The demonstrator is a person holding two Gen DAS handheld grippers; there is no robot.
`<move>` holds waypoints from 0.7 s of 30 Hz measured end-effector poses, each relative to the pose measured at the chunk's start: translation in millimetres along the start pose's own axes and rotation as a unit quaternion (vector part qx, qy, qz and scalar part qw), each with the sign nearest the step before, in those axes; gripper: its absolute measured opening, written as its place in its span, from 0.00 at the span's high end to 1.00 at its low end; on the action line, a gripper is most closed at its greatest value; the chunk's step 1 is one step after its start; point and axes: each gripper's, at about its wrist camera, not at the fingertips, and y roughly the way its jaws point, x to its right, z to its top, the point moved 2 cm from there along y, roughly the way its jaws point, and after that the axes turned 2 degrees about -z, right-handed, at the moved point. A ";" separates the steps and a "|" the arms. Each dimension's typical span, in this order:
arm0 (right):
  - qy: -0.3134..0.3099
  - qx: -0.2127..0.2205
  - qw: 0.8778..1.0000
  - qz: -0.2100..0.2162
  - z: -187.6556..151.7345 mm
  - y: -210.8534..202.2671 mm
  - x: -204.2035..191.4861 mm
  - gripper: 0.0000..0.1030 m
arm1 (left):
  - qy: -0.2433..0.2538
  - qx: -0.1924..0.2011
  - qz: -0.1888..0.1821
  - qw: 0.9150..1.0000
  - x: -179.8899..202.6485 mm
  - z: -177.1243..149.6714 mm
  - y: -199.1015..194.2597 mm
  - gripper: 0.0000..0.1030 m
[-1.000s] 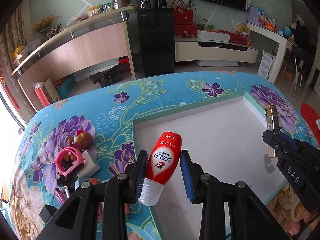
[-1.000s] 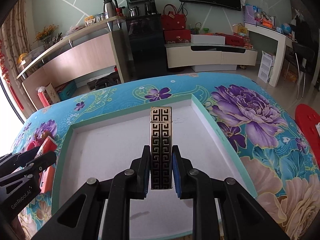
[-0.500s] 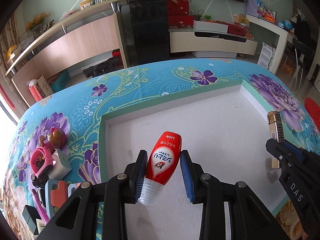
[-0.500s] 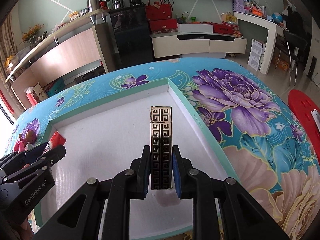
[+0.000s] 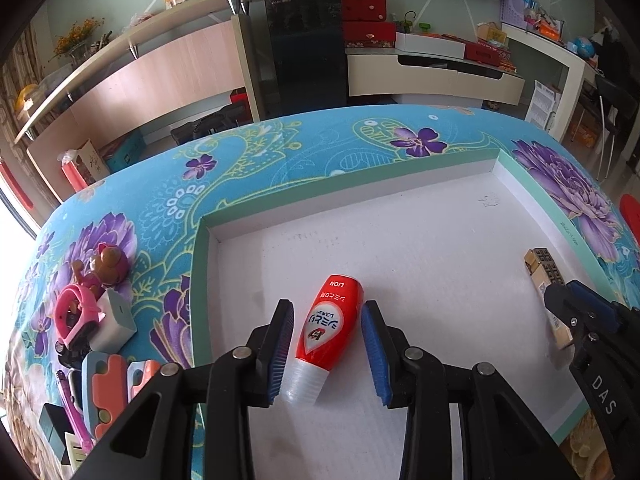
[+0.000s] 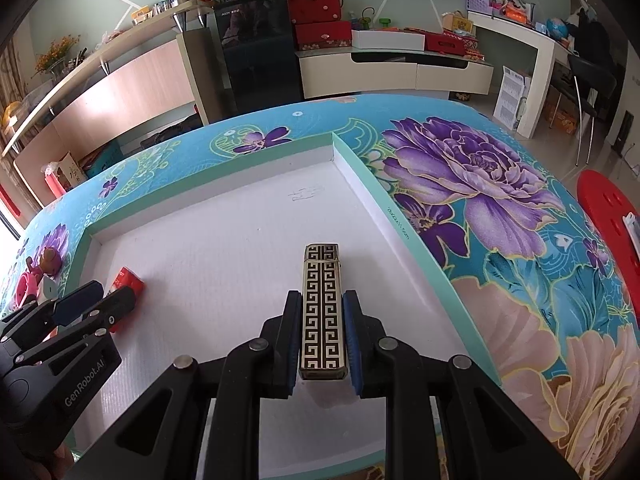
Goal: Organize rigid objects
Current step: 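Lower and release the patterned box with the right tool while the left tool releases the tube in the tray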
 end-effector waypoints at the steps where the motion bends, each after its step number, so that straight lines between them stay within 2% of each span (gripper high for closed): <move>1: -0.001 0.001 1.000 -0.001 0.3 -1.1 -0.4 0.79 | -0.002 0.001 0.001 1.000 -1.6 0.7 -1.7 0.56; 5: -0.004 0.014 1.000 0.001 3.2 -8.9 -1.5 0.77 | -0.012 0.011 0.005 1.000 -10.2 4.2 -11.7 0.37; 7: -0.001 0.016 1.000 0.006 4.3 -11.0 -1.2 0.76 | -0.019 0.018 0.008 1.000 -16.2 5.5 -17.9 0.34; 12: -0.001 0.017 1.000 0.009 5.4 -12.5 -3.4 0.74 | -0.036 0.038 0.022 0.998 -34.2 6.1 -32.0 0.19; 14: -0.003 0.016 1.000 0.012 5.4 -12.6 -6.3 0.74 | -0.045 0.043 0.030 0.998 -42.4 4.1 -35.5 0.08; 17: -0.015 0.016 1.000 0.010 5.3 -11.4 -13.5 0.73 | -0.058 0.045 0.039 0.997 -53.7 -0.5 -37.2 0.01; 18: -0.018 0.015 1.000 0.011 5.1 -10.8 -15.7 0.72 | -0.062 0.043 0.041 0.996 -56.7 -2.0 -36.8 0.00; 20: -0.023 0.014 1.000 0.011 4.7 -9.8 -20.0 0.58 | -0.066 0.041 0.045 0.996 -61.3 -5.0 -35.8 0.00; 21: -0.026 0.013 1.000 0.011 4.3 -9.7 -22.3 0.56 | -0.066 0.040 0.047 0.996 -62.9 -6.2 -35.3 0.00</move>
